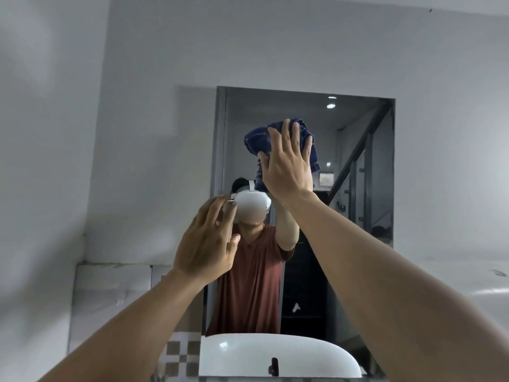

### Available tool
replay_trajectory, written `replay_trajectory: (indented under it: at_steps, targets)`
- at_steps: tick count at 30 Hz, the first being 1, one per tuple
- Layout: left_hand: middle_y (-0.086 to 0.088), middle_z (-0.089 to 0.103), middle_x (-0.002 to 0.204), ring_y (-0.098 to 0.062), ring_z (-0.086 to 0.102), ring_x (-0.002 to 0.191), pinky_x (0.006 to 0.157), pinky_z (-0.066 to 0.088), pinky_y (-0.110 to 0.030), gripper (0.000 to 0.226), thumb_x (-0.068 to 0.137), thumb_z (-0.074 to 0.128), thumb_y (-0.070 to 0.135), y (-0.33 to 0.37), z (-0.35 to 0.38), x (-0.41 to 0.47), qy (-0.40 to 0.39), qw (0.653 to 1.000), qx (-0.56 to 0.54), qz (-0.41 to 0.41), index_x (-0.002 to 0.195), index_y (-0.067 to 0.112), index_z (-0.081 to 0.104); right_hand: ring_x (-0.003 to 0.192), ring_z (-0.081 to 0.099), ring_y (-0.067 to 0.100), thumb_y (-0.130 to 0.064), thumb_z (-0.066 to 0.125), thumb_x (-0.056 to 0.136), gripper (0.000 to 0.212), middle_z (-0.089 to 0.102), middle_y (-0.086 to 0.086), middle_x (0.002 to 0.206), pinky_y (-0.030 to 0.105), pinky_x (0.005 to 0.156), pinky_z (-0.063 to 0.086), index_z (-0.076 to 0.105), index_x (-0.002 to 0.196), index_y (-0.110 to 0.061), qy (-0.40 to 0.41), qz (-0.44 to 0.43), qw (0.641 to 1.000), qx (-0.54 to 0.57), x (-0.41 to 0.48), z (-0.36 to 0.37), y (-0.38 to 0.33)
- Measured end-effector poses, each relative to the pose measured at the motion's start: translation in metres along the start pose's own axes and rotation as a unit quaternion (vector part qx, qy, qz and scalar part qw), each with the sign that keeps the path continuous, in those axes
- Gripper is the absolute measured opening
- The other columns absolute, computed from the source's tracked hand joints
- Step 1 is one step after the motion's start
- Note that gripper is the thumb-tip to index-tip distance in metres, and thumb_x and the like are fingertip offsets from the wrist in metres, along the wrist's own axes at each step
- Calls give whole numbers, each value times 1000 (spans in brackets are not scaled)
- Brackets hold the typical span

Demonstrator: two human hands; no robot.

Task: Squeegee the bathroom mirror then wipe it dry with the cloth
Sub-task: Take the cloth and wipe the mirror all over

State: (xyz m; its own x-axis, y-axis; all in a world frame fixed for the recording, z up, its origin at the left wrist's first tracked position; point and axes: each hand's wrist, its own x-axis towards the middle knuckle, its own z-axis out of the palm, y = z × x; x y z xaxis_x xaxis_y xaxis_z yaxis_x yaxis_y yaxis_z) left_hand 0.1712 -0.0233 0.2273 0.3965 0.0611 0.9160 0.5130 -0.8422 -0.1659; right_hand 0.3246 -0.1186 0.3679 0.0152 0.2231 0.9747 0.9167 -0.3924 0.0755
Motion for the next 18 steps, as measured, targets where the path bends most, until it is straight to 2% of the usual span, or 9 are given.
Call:
replay_trajectory:
  at_steps: [3, 9, 18]
  targets:
    - [-17, 47, 146, -33, 44, 137, 106, 50, -42, 66, 89, 66, 35, -2, 3, -10, 12, 1000, 9, 10, 145, 5, 48, 154, 4, 34, -37, 35, 105, 54, 15, 17, 165, 57, 123, 1, 29, 154, -14, -15, -49, 999, -6, -4, 3, -16]
    - [-14, 47, 149, -30, 41, 142, 114, 42, -43, 61, 96, 58, 40, 3, 17, -43, 1, 999, 6, 45, 146, 8, 49, 154, 3, 35, -37, 35, 106, 56, 15, 17, 166, 60, 122, 4, 24, 157, -18, -42, -98, 994, -20, -2, 13, -40]
    - [-16, 47, 151, -31, 43, 142, 112, 44, -45, 66, 91, 63, 38, 0, 29, -88, -28, 997, 39, 54, 147, 8, 49, 154, 5, 33, -29, 40, 105, 54, 19, 13, 165, 59, 123, 5, 25, 157, -19, -66, -215, 974, -33, -29, 20, -47]
